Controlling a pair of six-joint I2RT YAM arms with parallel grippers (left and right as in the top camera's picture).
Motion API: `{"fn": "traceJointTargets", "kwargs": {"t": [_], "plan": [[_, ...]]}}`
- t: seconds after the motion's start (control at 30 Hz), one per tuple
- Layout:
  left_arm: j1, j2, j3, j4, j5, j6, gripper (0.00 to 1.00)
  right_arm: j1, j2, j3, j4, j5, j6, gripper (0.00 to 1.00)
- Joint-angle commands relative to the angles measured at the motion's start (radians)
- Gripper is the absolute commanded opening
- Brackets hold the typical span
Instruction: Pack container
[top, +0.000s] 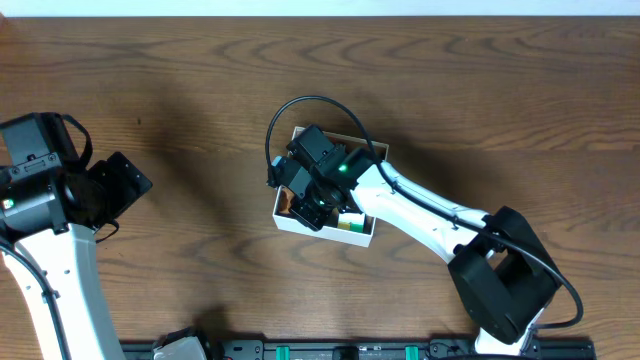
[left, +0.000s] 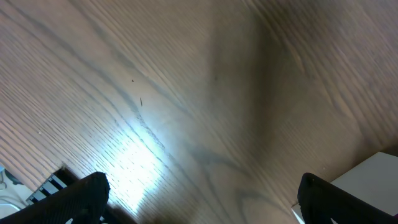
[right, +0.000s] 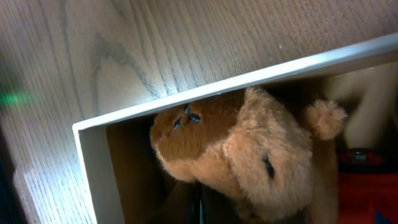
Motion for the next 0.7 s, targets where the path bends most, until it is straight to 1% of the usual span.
{"fn": "traceJointTargets", "kwargs": {"t": [0.0,0.27,0.53,0.67], "plan": [[0.004,-0.003,0.021,-0.006,-0.004,-0.001,0.98,-0.007,0.114,-0.048,-0.016,0.118,0.000,0.02],[0.004,-0.003,0.021,-0.011,-0.004,-0.001,0.98,-0.007,0.198,-0.050,-0.030,0.117,0.000,0.01],[0.004,-0.003,0.021,-0.011,-0.003,-0.001,0.98,-0.009,0.211,-0.050,-0.032,0.156,-0.005,0.02],[0.004,-0.003,0.021,-0.011,-0.004,-0.001,0.98,-0.024,0.246,-0.051,-0.027,0.177,-0.005,0.02]]}}
